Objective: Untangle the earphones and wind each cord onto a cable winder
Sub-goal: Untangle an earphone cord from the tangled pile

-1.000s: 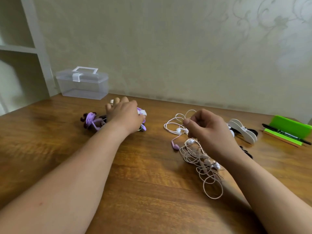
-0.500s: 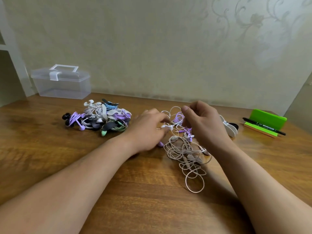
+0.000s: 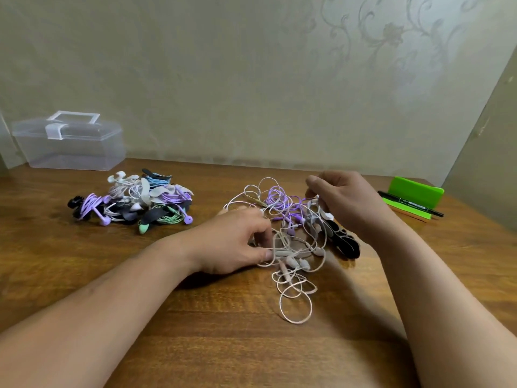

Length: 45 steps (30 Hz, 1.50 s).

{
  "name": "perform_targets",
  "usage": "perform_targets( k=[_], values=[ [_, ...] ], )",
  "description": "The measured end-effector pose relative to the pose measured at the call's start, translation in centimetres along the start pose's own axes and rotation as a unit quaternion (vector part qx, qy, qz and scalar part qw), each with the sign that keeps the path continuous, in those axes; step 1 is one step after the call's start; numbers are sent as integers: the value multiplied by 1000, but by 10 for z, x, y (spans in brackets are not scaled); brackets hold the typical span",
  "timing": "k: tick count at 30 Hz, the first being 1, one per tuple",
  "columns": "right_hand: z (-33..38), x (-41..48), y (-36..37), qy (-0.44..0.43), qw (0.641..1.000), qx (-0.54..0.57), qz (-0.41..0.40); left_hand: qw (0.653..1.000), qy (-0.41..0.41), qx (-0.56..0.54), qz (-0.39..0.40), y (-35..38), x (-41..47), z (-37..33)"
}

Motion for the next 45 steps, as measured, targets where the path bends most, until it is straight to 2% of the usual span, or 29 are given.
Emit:
perform_targets(
  k=[2,4,6,9,13,18,20,22,24,27,32,34,40,43,45],
  values=[
    [2,0,3,-10,1000,-8,5,997,-11,-70,-38,-8,1,1],
    [3,1,3,-11,1000,-3,-4,968,-62,-226,-88,-21,2,4],
    [3,2,1,-9,999,36,-27,914,-91,-369,-142,-34,2,8],
    [7,0,1,-9,991,129,-35,828,-101,-514,-202,-47,2,13],
    [10,-7,24,2,977,199,79,724,-108,-651,-204,-45,2,12],
    [26,-20,52,-40,966,167,193,632,-66,-752,-176,-54,3,4],
    [30,-25,62,-64,964,142,214,606,-59,-776,-165,-56,3,6],
    [31,-23,57,-70,976,132,157,596,-50,-788,-150,-60,4,6],
    [26,-16,41,-52,983,167,61,585,-53,-795,-150,-66,4,10],
    [16,-4,18,-27,962,269,-31,589,-46,-788,-175,-75,0,19],
    [20,-4,19,29,899,436,21,582,-61,-786,-200,-83,-6,28],
    [25,-7,21,48,881,468,44,578,-40,-790,-198,-87,-6,27],
    [33,-3,10,1,882,472,19,535,29,-823,-187,-110,-9,29],
    [35,-6,11,3,878,474,61,538,22,-822,-187,-108,-8,32],
    [39,-8,9,2,863,497,87,537,13,-821,-194,-105,-8,35]
  ],
)
Point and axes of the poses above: each hand's wrist, its own x-axis towards the middle knuckle, its own y-axis out of the palm, z = x × y, the point moved 8 cm from there along x, towards the middle knuckle, and after that the axes turned 6 degrees about -z, right-handed, at the moved point
